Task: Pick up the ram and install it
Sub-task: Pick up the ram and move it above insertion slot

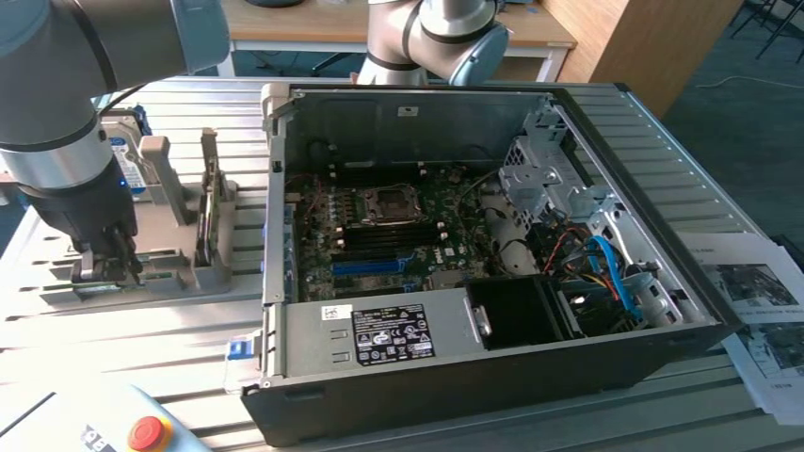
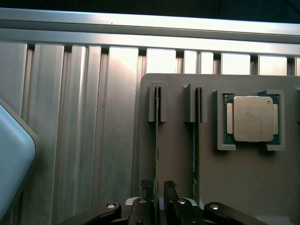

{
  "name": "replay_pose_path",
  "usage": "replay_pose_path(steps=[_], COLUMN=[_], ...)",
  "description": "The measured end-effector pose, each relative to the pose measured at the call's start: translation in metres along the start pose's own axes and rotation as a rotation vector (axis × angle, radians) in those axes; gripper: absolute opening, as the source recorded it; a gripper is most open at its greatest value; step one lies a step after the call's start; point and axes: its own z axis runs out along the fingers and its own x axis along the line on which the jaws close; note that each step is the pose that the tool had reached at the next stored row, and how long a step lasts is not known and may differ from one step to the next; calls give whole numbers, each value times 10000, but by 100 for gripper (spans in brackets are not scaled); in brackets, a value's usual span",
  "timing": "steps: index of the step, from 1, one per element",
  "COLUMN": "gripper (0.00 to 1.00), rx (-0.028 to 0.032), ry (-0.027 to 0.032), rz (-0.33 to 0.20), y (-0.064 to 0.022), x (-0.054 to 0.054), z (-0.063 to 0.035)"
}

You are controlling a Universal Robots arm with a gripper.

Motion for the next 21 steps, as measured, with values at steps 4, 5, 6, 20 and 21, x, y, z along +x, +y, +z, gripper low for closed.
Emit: replay_pose_path(steps=[4,5,6,20,21], gripper=[24,24,24,24,24], rx=[1,0,1,0,1], ry=[3,4,3,4,3], rz=[-85,-86,-86,-79,-78], y=[0,0,0,0,0], x=[0,0,0,0,0], z=[0,0,0,0,0])
